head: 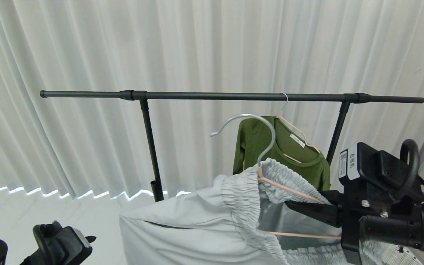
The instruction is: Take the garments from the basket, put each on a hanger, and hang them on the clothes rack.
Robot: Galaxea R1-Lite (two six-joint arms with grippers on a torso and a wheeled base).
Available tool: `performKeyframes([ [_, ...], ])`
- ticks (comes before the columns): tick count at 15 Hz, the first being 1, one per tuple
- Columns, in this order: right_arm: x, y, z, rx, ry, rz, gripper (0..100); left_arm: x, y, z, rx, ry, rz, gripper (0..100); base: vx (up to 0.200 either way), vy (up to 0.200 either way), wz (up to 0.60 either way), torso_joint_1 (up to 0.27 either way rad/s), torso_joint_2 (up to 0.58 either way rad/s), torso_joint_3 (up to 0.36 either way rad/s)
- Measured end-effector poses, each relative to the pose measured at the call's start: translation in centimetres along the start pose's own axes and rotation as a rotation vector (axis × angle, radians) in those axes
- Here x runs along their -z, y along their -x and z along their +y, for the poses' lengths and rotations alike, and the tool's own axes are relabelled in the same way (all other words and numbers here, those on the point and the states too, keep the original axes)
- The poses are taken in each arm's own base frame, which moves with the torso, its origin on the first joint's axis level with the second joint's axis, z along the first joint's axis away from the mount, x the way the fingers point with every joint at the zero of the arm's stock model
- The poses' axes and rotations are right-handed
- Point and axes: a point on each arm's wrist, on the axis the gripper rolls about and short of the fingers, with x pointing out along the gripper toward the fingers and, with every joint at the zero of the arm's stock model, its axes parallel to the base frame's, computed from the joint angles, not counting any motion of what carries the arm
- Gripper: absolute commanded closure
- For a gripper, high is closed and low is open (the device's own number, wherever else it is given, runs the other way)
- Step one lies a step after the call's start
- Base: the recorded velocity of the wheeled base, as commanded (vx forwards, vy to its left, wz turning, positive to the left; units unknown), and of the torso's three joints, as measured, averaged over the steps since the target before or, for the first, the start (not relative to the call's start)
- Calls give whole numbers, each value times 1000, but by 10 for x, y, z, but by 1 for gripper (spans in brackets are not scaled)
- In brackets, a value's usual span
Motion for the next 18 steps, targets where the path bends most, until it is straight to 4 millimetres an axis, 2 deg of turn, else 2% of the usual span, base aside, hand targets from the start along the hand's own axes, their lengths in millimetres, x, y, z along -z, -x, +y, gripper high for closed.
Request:
performKeyframes([
  [3, -2, 2, 1, -1, 3, -8, 100, -6, -7, 6, -19, 44, 23, 0, 0, 0, 0, 0, 0, 0],
  [4, -2, 2, 1, -3, 5, -11, 100, -8, -8, 7, -19, 48, 28, 100, 0, 0, 0, 0, 0, 0],
  [9, -1, 4, 2, -5, 4, -9, 100, -8, -13, 10, -32, 68, 54, 100, 0, 0, 0, 0, 0, 0],
  [14, 6, 20, -10, 59, -29, 38, 100, 2, -12, 31, -168, 182, 115, 100, 0, 0, 0, 0, 0, 0],
  [18, 6, 32, -10, 77, -33, 33, 100, 10, -11, 42, -242, 248, 154, 100, 0, 0, 0, 0, 0, 0],
])
